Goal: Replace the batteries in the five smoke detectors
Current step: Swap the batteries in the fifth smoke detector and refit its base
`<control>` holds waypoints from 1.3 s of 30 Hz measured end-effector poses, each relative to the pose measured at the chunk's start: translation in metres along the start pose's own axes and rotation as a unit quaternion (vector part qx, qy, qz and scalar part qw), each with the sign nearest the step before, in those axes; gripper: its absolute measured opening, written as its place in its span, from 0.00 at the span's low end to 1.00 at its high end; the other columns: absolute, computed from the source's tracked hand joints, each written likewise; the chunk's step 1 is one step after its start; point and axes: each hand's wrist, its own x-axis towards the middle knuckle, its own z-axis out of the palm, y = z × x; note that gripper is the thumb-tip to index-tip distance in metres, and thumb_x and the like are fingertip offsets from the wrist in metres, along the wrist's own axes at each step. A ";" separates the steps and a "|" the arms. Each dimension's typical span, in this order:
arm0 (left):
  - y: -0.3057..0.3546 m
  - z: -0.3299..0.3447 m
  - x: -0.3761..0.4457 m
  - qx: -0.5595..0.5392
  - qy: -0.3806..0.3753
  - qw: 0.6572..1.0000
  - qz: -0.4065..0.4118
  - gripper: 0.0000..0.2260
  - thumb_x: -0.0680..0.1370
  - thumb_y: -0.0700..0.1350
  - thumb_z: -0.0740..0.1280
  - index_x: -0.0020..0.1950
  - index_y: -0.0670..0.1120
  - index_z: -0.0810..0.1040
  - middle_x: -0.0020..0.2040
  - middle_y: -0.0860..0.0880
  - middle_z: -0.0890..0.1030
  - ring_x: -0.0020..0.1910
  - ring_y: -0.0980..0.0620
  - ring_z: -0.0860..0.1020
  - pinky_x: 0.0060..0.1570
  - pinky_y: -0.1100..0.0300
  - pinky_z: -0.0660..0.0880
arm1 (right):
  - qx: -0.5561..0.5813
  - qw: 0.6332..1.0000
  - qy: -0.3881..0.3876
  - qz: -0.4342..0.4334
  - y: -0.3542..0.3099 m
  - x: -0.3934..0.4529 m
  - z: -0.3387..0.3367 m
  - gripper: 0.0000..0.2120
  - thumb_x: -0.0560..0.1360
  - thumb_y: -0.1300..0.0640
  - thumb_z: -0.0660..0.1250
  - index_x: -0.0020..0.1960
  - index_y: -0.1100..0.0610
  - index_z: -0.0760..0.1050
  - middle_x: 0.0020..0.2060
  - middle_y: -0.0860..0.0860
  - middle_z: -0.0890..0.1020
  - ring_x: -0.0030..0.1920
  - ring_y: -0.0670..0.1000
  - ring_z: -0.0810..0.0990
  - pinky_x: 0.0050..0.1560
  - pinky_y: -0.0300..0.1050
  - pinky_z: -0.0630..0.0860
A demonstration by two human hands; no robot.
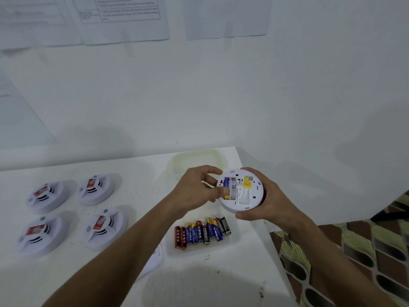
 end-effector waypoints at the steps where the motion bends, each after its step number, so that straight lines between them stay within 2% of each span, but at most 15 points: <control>1: 0.000 -0.001 0.003 -0.015 -0.004 1.000 -0.001 0.17 0.71 0.43 0.76 0.58 0.47 0.79 0.46 0.45 0.83 0.35 0.52 0.81 0.38 0.60 0.79 | 0.004 1.000 0.006 0.002 0.001 0.000 -0.001 0.40 0.57 0.64 0.81 0.66 0.51 0.71 0.56 0.43 0.81 0.59 0.48 0.79 0.52 0.39 0.79; 3: -0.004 -0.003 0.012 -0.024 0.016 1.000 -0.004 0.14 0.74 0.48 0.73 0.57 0.45 0.80 0.46 0.46 0.84 0.35 0.52 0.82 0.37 0.59 0.80 | 0.008 1.000 0.015 0.006 0.002 0.000 -0.004 0.41 0.57 0.64 0.82 0.67 0.51 0.70 0.56 0.43 0.81 0.59 0.47 0.79 0.52 0.39 0.79; 6: -0.022 -0.011 0.036 0.127 0.078 0.989 0.000 0.14 0.76 0.52 0.70 0.57 0.47 0.80 0.46 0.49 0.83 0.35 0.54 0.82 0.33 0.62 0.78 | 0.005 1.000 0.027 0.014 0.006 -0.001 -0.009 0.42 0.57 0.64 0.82 0.67 0.50 0.70 0.56 0.42 0.81 0.59 0.45 0.79 0.51 0.37 0.79; 9: -0.038 -0.016 0.056 0.247 0.051 0.967 -0.024 0.15 0.76 0.51 0.70 0.60 0.47 0.79 0.46 0.48 0.83 0.34 0.54 0.81 0.30 0.68 0.72 | 0.000 0.999 0.029 0.021 0.011 -0.004 -0.014 0.41 0.58 0.68 0.82 0.65 0.49 0.71 0.56 0.42 0.81 0.58 0.45 0.79 0.50 0.37 0.79; 12: -0.046 -0.012 0.068 0.259 0.009 0.964 -0.058 0.18 0.75 0.52 0.72 0.62 0.47 0.78 0.46 0.47 0.82 0.30 0.53 0.80 0.23 0.68 0.70 | -0.011 0.999 0.032 0.028 0.016 -0.005 -0.015 0.40 0.58 0.71 0.81 0.64 0.49 0.71 0.54 0.39 0.81 0.58 0.43 0.79 0.50 0.36 0.78; 16: -0.055 -0.002 0.078 0.298 -0.022 0.952 -0.068 0.24 0.74 0.54 0.71 0.67 0.47 0.75 0.54 0.46 0.82 0.28 0.55 0.79 0.26 0.64 0.73 | -0.016 0.999 0.036 0.033 0.020 -0.007 -0.018 0.40 0.58 0.71 0.82 0.63 0.49 0.71 0.55 0.39 0.81 0.58 0.42 0.79 0.51 0.33 0.77; 20: -0.057 0.002 0.082 0.291 -0.041 0.952 -0.080 0.24 0.75 0.54 0.71 0.68 0.46 0.75 0.54 0.44 0.82 0.29 0.55 0.77 0.25 0.64 0.71 | -0.009 0.998 0.038 0.040 0.021 -0.010 -0.020 0.42 0.56 0.65 0.83 0.67 0.51 0.70 0.57 0.43 0.81 0.60 0.45 0.79 0.53 0.37 0.78; 25: -0.060 0.005 0.083 0.252 -0.028 0.964 -0.083 0.16 0.74 0.50 0.72 0.59 0.45 0.81 0.43 0.48 0.81 0.27 0.55 0.78 0.27 0.64 0.73 | -0.006 0.998 0.038 0.050 0.020 -0.011 -0.018 0.42 0.56 0.62 0.82 0.66 0.49 0.70 0.57 0.42 0.80 0.60 0.45 0.78 0.53 0.37 0.78; 29: -0.057 0.008 0.080 0.202 0.004 0.976 -0.075 0.11 0.73 0.45 0.74 0.53 0.43 0.82 0.38 0.45 0.84 0.27 0.55 0.80 0.26 0.65 0.75 | -0.011 0.998 0.039 0.052 0.019 -0.012 -0.016 0.42 0.56 0.62 0.82 0.66 0.50 0.70 0.57 0.42 0.80 0.60 0.46 0.78 0.53 0.37 0.78; 32: -0.051 0.006 0.073 0.153 0.034 0.986 -0.061 0.10 0.72 0.41 0.74 0.51 0.41 0.81 0.39 0.44 0.85 0.32 0.51 0.83 0.35 0.58 0.82 | -0.012 0.998 0.035 0.051 0.017 -0.011 -0.015 0.42 0.57 0.64 0.83 0.66 0.51 0.70 0.57 0.42 0.81 0.60 0.45 0.78 0.53 0.36 0.78; 34: -0.043 0.002 0.066 0.128 0.062 0.989 -0.042 0.09 0.72 0.41 0.74 0.50 0.41 0.81 0.38 0.45 0.85 0.34 0.50 0.84 0.39 0.54 0.83 | -0.014 0.998 0.032 0.046 0.014 -0.008 -0.013 0.41 0.57 0.67 0.83 0.65 0.50 0.70 0.56 0.41 0.81 0.59 0.44 0.78 0.52 0.35 0.78; 39: -0.008 -0.019 0.042 0.078 0.122 0.989 0.028 0.07 0.72 0.44 0.74 0.48 0.45 0.81 0.35 0.48 0.85 0.34 0.51 0.84 0.43 0.52 0.82 | -0.011 0.999 0.022 0.034 0.000 0.001 0.002 0.42 0.56 0.62 0.82 0.66 0.51 0.70 0.56 0.39 0.80 0.59 0.43 0.78 0.51 0.34 0.77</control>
